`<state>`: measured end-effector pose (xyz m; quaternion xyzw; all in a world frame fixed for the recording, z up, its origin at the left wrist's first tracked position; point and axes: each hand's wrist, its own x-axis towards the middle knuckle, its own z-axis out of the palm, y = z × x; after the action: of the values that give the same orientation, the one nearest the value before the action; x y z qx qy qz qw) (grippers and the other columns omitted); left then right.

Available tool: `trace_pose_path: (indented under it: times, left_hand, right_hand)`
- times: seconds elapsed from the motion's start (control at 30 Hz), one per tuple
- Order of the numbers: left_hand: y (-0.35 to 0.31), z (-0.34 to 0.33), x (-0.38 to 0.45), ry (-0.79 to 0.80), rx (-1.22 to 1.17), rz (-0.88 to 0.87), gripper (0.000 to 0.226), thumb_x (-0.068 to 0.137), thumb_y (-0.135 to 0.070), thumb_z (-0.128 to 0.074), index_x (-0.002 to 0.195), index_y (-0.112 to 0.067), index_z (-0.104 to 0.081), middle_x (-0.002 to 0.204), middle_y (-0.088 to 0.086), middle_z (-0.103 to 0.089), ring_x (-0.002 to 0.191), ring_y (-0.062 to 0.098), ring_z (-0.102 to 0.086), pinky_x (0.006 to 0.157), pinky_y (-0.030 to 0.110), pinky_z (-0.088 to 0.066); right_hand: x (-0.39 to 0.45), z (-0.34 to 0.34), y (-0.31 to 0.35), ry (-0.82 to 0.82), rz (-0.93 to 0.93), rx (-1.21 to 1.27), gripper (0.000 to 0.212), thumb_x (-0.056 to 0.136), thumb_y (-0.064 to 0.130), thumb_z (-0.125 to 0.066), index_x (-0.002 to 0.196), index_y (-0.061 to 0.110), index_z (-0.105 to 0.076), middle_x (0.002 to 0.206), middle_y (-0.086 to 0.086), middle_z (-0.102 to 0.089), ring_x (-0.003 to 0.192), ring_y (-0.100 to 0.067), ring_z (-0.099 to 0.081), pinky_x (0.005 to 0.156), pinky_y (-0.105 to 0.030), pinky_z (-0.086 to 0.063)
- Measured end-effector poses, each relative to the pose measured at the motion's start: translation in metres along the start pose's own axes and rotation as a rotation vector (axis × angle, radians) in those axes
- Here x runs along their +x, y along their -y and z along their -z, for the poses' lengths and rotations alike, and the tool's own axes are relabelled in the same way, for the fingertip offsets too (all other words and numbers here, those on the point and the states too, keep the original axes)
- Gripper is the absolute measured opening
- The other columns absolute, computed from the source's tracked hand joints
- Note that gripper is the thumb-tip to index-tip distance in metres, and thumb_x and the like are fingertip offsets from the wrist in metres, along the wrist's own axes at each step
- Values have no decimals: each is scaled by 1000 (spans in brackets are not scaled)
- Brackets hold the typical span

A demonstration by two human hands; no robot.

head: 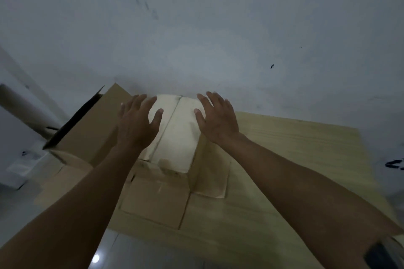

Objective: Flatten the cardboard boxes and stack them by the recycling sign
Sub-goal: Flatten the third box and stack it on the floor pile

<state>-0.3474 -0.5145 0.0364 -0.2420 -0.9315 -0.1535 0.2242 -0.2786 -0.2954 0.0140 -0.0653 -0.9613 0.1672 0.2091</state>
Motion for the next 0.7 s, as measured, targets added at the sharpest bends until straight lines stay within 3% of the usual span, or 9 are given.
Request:
trace_pose_path:
  times: [0.3, 0.43, 0.57, 0.7]
  left_hand:
    - [93, -79, 21, 276, -132, -191, 54, 92, -51, -43, 133, -19, -57, 140, 12, -54, 131, 33, -47, 109, 51, -34]
    - [109, -100, 6, 462, -201, -206, 55, 95, -53, -43, 142, -24, -49, 152, 7, -41, 144, 26, -31, 115, 50, -27]
    - [123, -112, 1, 492, -228, -236, 53, 99, -49, -41, 146, -25, -42, 159, 6, -28, 148, 24, -21, 117, 49, -23]
    - [125, -113, -2, 497, -288, -225, 54, 100, -46, -40, 148, -23, -39, 161, 8, -21, 151, 25, -11, 119, 50, -19]
  right_hand:
    - [13, -85, 53, 106, -401, -61, 57, 98, 49, -44, 148, 22, -40, 157, -7, -35, 146, -25, -27, 117, -48, -24]
    - [7, -114, 74, 183, -580, -70, 67, 90, 62, -45, 146, 25, -40, 157, -4, -34, 147, -24, -25, 116, -49, -25]
    - [11, -130, 92, 260, -659, -143, 86, 79, 78, -39, 145, 24, -35, 159, -4, -25, 149, -27, -15, 114, -55, -25]
    - [19, -130, 101, 354, -710, -192, 91, 83, 75, -41, 153, 22, -22, 166, -7, -6, 152, -29, -2, 117, -59, -14]
